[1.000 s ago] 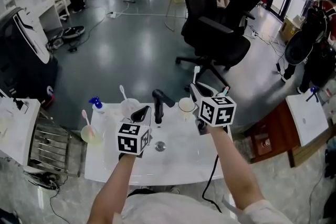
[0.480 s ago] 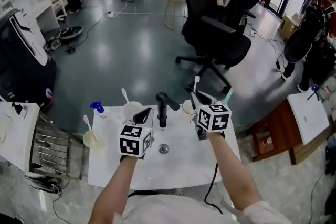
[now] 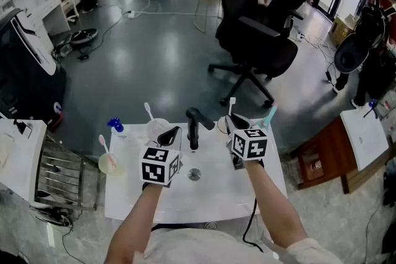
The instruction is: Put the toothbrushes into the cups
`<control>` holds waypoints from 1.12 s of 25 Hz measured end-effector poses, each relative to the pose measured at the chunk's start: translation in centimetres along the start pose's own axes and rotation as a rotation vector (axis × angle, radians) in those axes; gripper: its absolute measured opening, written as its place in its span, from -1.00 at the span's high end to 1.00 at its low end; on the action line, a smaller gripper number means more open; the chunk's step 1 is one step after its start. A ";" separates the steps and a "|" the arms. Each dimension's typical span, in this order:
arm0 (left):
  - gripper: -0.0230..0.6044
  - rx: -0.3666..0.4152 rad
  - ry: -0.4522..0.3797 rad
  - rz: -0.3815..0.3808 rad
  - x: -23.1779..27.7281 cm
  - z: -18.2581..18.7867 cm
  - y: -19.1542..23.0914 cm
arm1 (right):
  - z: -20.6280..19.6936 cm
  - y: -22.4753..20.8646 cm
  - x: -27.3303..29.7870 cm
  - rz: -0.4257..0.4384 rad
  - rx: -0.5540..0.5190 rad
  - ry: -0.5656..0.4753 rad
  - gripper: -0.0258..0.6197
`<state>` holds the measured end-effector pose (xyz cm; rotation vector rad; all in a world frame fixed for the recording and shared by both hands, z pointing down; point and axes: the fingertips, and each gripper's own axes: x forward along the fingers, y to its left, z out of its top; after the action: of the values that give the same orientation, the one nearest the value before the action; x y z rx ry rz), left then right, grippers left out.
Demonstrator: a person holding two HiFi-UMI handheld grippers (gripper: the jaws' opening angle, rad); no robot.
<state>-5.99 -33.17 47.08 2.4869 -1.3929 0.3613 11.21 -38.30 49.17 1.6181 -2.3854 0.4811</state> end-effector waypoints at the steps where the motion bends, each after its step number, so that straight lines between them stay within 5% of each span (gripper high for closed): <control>1: 0.91 -0.001 0.000 0.002 0.0 0.0 0.1 | -0.3 0.0 0.1 -0.002 -0.004 0.008 0.78; 28: 0.91 -0.008 0.009 0.008 0.2 -0.2 0.1 | -2.5 -0.2 0.3 -0.010 -0.056 0.092 0.76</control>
<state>-5.94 -33.34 47.33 2.4706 -1.3984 0.3673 11.26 -37.63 51.63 1.5500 -2.3019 0.4722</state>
